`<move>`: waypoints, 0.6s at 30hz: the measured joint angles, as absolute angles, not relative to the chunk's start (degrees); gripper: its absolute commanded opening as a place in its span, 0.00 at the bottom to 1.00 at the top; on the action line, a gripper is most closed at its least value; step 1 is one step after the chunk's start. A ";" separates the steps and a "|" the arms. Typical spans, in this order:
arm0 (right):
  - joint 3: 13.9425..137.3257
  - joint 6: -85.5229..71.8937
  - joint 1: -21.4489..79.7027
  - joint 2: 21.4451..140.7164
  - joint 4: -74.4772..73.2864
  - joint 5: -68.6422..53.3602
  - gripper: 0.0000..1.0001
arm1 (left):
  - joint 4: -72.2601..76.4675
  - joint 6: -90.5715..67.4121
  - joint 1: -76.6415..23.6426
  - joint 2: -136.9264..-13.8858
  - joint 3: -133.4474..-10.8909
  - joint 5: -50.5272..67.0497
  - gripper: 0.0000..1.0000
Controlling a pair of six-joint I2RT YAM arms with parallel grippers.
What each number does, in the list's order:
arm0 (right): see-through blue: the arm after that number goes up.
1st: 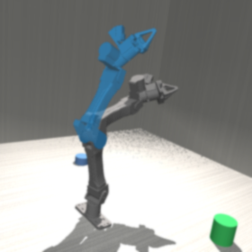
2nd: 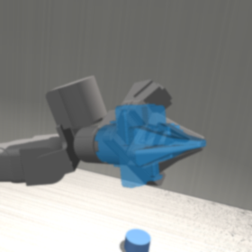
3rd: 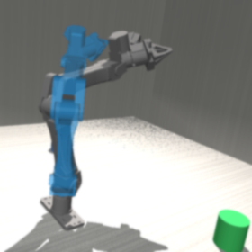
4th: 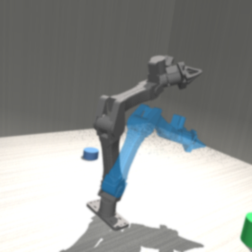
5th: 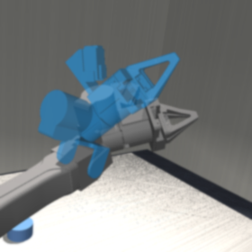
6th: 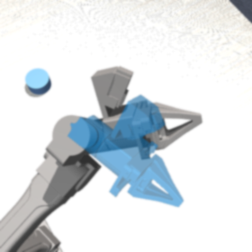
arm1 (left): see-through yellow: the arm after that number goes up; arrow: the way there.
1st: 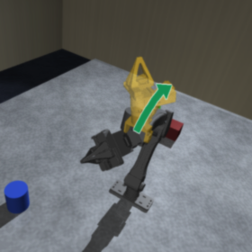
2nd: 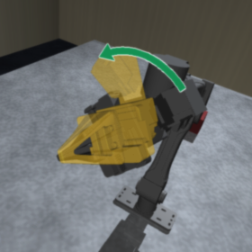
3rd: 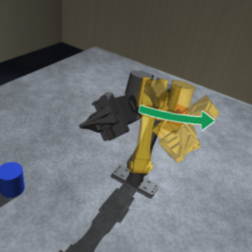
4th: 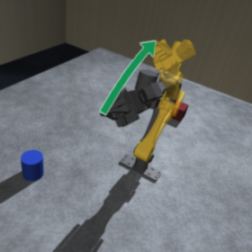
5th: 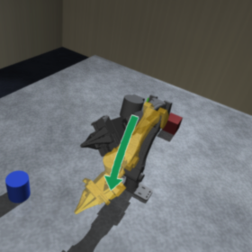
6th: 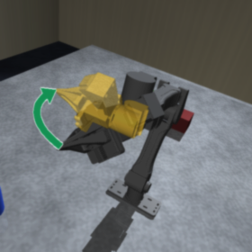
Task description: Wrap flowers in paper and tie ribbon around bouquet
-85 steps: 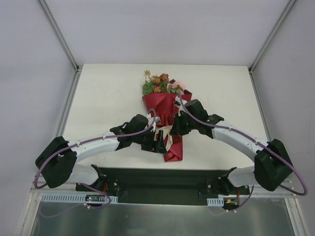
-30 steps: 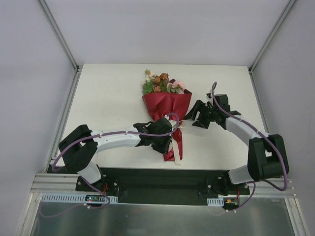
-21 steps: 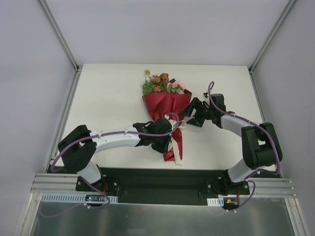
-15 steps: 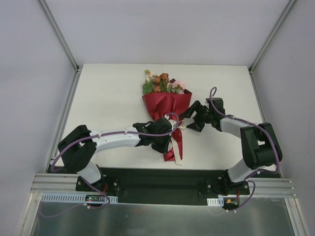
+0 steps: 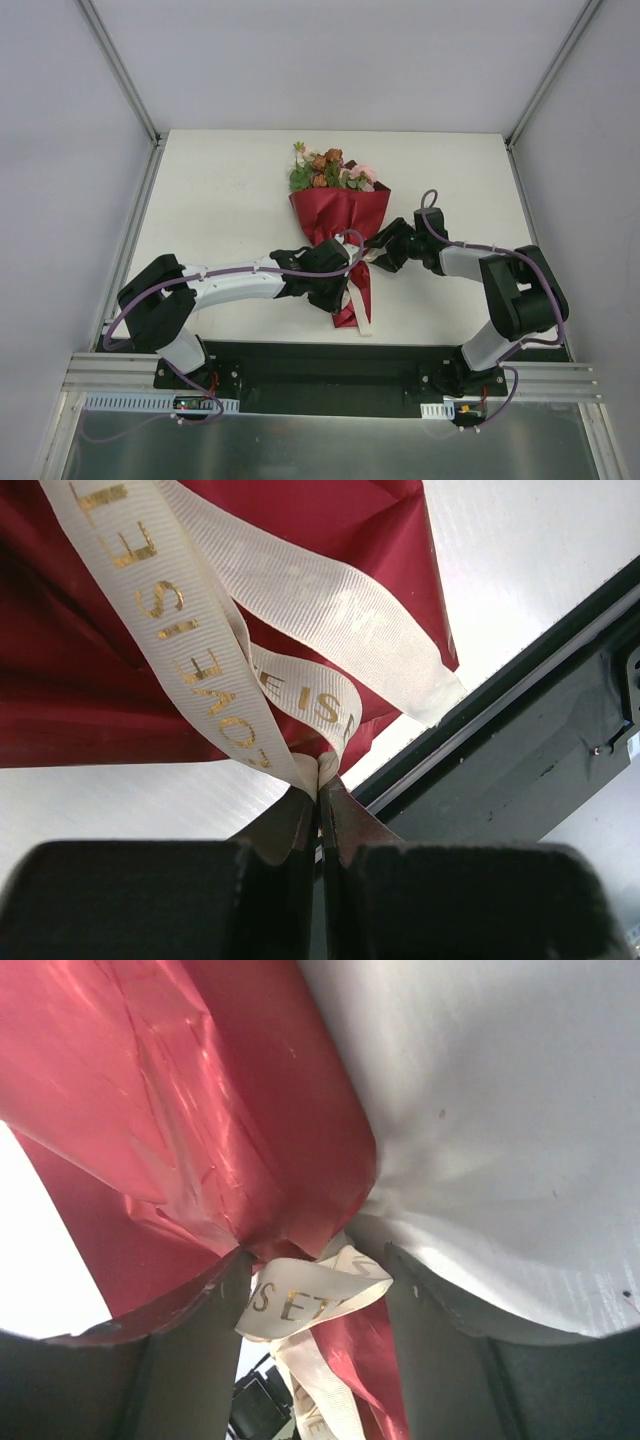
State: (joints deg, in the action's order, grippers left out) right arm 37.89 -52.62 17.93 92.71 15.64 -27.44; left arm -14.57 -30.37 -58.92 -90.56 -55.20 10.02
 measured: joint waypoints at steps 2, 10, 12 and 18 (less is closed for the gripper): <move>37.87 -53.54 17.93 92.75 16.53 -27.14 0.42 | -14.57 -30.39 -58.92 -90.56 -55.18 10.02 0.00; 37.26 -55.27 17.98 91.94 18.02 -25.69 0.32 | -14.44 -30.48 -58.92 -90.45 -54.83 10.00 0.00; 37.08 -55.27 18.00 91.29 17.47 -25.43 0.32 | -14.46 -30.63 -58.92 -90.39 -54.50 10.00 0.00; 36.93 -54.19 18.00 88.14 13.72 -23.94 0.36 | -14.46 -30.89 -58.92 -90.30 -53.78 9.98 0.00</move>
State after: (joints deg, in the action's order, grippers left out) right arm 36.93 -54.19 18.00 88.14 13.72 -23.94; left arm -14.46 -30.89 -58.92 -90.30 -53.78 9.98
